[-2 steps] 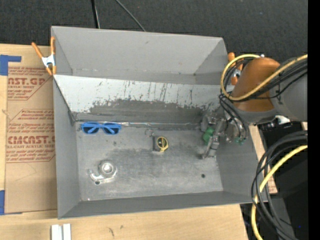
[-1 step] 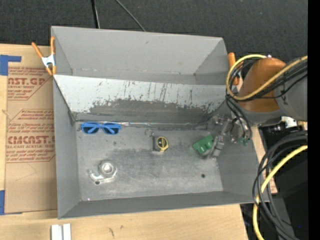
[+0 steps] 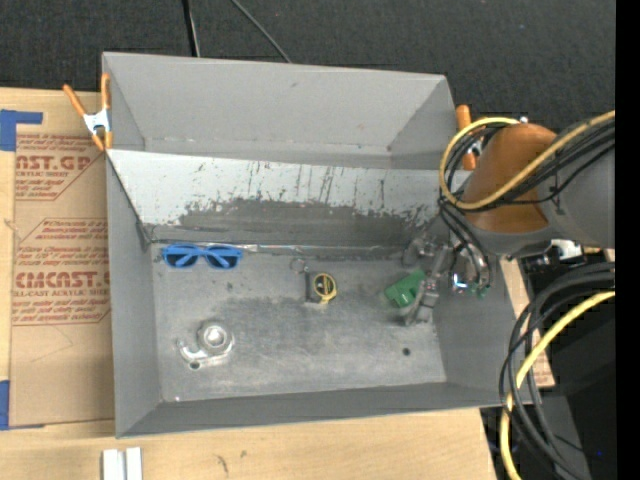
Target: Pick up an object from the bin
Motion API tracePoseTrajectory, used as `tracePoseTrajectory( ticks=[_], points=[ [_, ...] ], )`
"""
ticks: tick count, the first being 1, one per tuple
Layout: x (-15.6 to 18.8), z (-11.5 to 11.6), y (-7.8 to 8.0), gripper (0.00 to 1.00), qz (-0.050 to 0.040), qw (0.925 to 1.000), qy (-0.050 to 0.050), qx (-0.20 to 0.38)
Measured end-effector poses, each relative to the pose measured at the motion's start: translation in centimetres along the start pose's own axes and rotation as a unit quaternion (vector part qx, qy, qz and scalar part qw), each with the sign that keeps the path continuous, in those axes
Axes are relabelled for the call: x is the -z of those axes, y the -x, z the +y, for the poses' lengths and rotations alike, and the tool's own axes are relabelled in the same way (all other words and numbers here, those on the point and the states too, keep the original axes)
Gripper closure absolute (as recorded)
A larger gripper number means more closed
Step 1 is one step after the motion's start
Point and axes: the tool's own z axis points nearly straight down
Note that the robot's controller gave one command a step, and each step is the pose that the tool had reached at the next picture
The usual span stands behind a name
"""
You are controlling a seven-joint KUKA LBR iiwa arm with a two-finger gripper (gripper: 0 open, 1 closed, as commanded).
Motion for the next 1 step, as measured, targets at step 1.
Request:
tracePoseTrajectory(
  ticks=[1],
  points=[
    [0.07,-0.02,0.05,1.0,-0.0005,1.0,0.0,0.0]
  ],
)
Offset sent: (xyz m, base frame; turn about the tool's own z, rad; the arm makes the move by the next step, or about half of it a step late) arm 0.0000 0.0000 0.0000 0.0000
